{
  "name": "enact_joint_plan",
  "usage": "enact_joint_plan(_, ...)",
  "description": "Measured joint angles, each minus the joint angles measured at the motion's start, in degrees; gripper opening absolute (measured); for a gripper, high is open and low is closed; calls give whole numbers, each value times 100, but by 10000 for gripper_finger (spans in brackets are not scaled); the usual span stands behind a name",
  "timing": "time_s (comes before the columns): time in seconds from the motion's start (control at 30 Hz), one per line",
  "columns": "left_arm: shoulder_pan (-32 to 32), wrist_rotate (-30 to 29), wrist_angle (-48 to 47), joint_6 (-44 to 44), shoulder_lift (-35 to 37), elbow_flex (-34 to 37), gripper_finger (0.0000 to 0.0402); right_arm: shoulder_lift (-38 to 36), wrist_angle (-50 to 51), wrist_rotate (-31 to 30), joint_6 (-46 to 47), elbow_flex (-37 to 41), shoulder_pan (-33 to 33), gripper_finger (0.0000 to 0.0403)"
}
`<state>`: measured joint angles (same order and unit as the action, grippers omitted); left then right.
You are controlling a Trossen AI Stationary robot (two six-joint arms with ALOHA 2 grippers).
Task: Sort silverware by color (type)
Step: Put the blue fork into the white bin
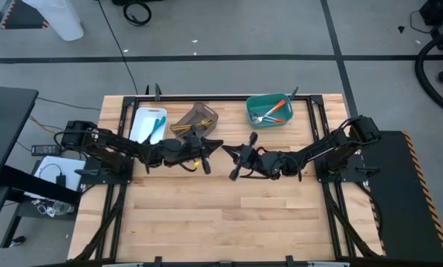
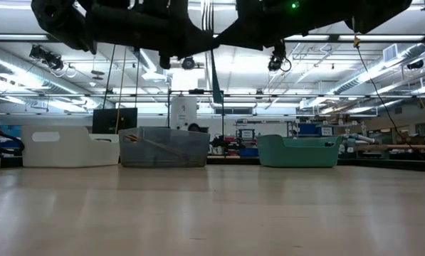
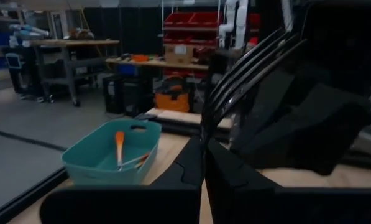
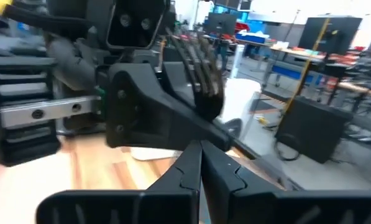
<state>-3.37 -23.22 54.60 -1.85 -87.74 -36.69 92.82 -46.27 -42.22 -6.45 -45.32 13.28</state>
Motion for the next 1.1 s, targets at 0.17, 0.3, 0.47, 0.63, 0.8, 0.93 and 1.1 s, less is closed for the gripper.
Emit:
enact_joint_plan(0.17, 36, -18, -294, -47, 2, 0, 9, 0, 114, -515, -287, 0, 75, 29)
enact_joint_plan(0.3, 69, -14, -505, -182, 17, 0, 9, 0, 457, -557, -137, 0, 159, 51)
enact_joint_plan(0.47, 156, -5, -1275, -309, 420, -5, 9, 0, 1118, -92, 307, 0, 164, 89)
enact_joint_plan(0.63, 248, 69, -2714, -585, 1117, -22, 9, 1, 1703, 1250, 659, 0, 152, 115)
enact_joint_plan(0.8, 430, 60, -3988, -995, 1741, -15, 9, 2, 2199, 1595, 951, 0, 129, 118)
enact_joint_plan(0.93, 670, 163, -4696, -1231, 2150, -29, 9, 2, 2335, 1596, 1062, 8, 127, 115)
enact_joint_plan(1.1, 1037, 302, -5927, -1404, 2313, -372, 9, 2, 2153, 1596, 1122, 239, 127, 115)
